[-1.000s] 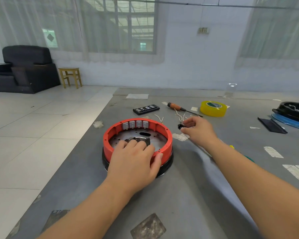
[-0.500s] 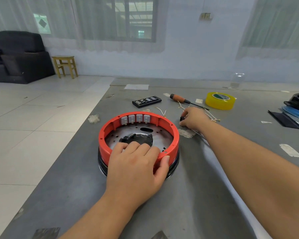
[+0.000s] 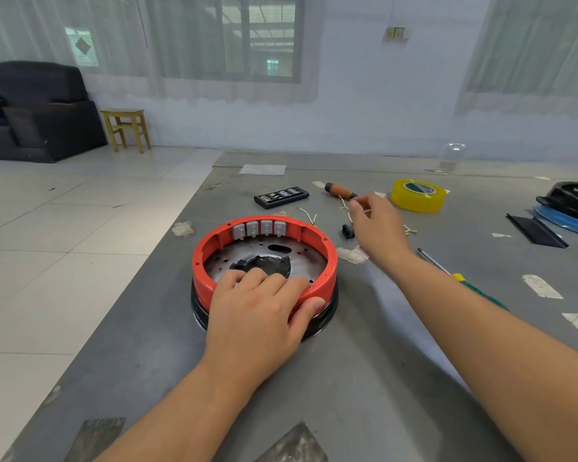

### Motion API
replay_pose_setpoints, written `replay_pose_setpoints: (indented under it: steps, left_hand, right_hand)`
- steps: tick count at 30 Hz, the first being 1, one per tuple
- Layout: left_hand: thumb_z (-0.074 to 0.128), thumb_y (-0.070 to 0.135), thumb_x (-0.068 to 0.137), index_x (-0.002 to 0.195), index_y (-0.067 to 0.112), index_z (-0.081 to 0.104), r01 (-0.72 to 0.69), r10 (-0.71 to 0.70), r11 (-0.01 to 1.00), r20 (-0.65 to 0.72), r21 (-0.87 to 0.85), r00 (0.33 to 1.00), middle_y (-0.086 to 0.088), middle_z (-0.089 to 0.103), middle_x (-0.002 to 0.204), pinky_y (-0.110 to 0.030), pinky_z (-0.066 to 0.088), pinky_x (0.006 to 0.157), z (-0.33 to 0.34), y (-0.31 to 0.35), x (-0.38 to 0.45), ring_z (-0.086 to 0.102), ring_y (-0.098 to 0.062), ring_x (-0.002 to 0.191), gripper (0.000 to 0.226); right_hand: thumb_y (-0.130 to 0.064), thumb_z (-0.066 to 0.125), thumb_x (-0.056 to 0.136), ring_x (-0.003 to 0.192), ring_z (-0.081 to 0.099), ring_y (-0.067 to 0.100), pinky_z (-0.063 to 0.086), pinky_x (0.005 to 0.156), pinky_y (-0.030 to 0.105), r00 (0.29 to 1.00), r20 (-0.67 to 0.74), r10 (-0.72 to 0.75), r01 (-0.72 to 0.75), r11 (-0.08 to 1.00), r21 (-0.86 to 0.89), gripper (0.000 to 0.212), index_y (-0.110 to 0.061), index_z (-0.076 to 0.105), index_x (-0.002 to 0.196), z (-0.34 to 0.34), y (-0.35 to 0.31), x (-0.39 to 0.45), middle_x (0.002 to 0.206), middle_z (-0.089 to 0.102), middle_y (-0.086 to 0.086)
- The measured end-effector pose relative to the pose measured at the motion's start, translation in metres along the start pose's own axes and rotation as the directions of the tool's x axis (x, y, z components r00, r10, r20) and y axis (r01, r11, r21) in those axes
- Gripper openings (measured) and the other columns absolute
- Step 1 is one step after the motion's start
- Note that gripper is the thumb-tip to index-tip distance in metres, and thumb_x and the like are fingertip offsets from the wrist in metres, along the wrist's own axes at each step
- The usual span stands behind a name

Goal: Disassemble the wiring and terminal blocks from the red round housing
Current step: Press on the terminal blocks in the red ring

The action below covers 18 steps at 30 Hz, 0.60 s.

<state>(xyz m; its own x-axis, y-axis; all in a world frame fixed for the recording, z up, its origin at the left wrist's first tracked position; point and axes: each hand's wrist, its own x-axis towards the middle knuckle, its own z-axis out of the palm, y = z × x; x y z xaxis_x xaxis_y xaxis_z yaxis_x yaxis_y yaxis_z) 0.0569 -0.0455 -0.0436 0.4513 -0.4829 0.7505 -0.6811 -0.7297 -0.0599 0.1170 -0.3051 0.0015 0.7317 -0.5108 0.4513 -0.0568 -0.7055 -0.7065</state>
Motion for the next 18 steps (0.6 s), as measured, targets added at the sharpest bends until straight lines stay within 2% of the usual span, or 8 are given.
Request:
replay_pose_setpoints:
  steps: [3,7,9,11,13,15,17,18]
  left_hand:
    - [0.049,0.053,0.105,0.091,0.027,0.073,-0.013,0.013,1.0,0.004,-0.012,1.0,0.009,0.069,0.075,-0.04,0.041,0.076,-0.003,0.001,-0.001,0.063,-0.023,0.074,0.037]
    - [0.049,0.051,0.104,0.099,0.029,0.074,-0.07,0.074,0.994,0.045,-0.087,0.996,0.012,0.073,0.082,-0.042,0.044,0.081,-0.015,-0.003,-0.008,0.068,-0.019,0.082,0.034]
    - [0.051,0.051,0.101,0.102,0.029,0.076,-0.098,0.109,0.982,0.063,-0.164,0.992,0.014,0.075,0.087,-0.042,0.046,0.084,-0.024,-0.01,-0.01,0.069,-0.016,0.09,0.033]
    - [0.05,0.052,0.099,0.104,0.03,0.078,-0.088,0.117,0.97,0.117,-0.227,0.986,0.014,0.076,0.092,-0.043,0.047,0.089,-0.035,-0.019,-0.01,0.068,-0.017,0.099,0.036]
    - [0.046,0.051,0.097,0.109,0.031,0.078,-0.054,0.108,0.967,0.211,-0.248,0.971,0.011,0.076,0.098,-0.041,0.04,0.099,-0.046,-0.029,-0.007,0.064,-0.016,0.111,0.04]
    - [0.04,0.044,0.092,0.114,0.032,0.076,-0.016,0.081,0.978,0.307,-0.208,0.948,0.011,0.075,0.103,-0.039,0.031,0.105,-0.054,-0.035,-0.003,0.06,-0.015,0.119,0.044]
    - [0.038,0.036,0.085,0.125,0.034,0.071,0.028,0.02,0.993,0.394,-0.116,0.919,0.014,0.073,0.113,-0.04,0.029,0.108,-0.059,-0.03,0.0,0.058,-0.015,0.122,0.052]
    - [0.036,0.034,0.083,0.132,0.035,0.067,0.052,-0.017,0.996,0.43,-0.068,0.903,0.015,0.072,0.121,-0.041,0.03,0.109,-0.06,-0.023,0.001,0.058,-0.015,0.124,0.058]
  right_hand:
    - [-0.036,0.048,0.104,0.094,0.061,0.011,0.042,0.078,0.028,0.993,0.094,-0.069,0.058,0.992,0.115,0.018,-0.03,0.065,0.104,-0.003,-0.012,-0.044,0.099,0.068,-0.008]
    - [-0.056,0.036,0.105,0.096,0.057,-0.016,0.034,0.08,0.001,0.965,0.261,0.004,-0.072,0.965,0.252,0.034,-0.04,0.066,0.11,0.004,-0.012,-0.095,0.101,0.065,-0.028]
    - [-0.059,0.035,0.104,0.105,0.054,-0.021,0.032,0.087,-0.004,0.953,0.303,-0.003,-0.096,0.946,0.31,0.042,-0.038,0.067,0.119,0.005,-0.013,-0.104,0.11,0.065,-0.03]
    - [-0.055,0.04,0.105,0.12,0.054,-0.01,0.034,0.103,0.009,0.944,0.331,0.01,-0.131,0.929,0.347,0.043,-0.033,0.063,0.132,0.004,-0.014,-0.107,0.127,0.065,-0.022]
    - [-0.05,0.046,0.104,0.125,0.054,0.002,0.038,0.105,0.021,0.948,0.317,0.015,-0.129,0.931,0.343,0.041,-0.032,0.059,0.138,0.001,-0.015,-0.112,0.132,0.063,-0.016]
    - [-0.056,0.045,0.102,0.126,0.053,0.004,0.039,0.1,0.021,0.955,0.296,0.012,-0.115,0.936,0.331,0.046,-0.034,0.053,0.141,0.0,-0.017,-0.122,0.132,0.06,-0.016]
    - [-0.062,0.036,0.102,0.132,0.047,0.007,0.033,0.105,0.024,0.958,0.285,0.014,-0.105,0.946,0.306,0.056,-0.031,0.046,0.147,0.001,-0.024,-0.136,0.139,0.055,-0.012]
    - [-0.062,0.03,0.102,0.133,0.046,0.009,0.033,0.109,0.028,0.959,0.282,0.013,-0.1,0.95,0.296,0.055,-0.03,0.05,0.143,0.002,-0.028,-0.142,0.14,0.055,-0.011]
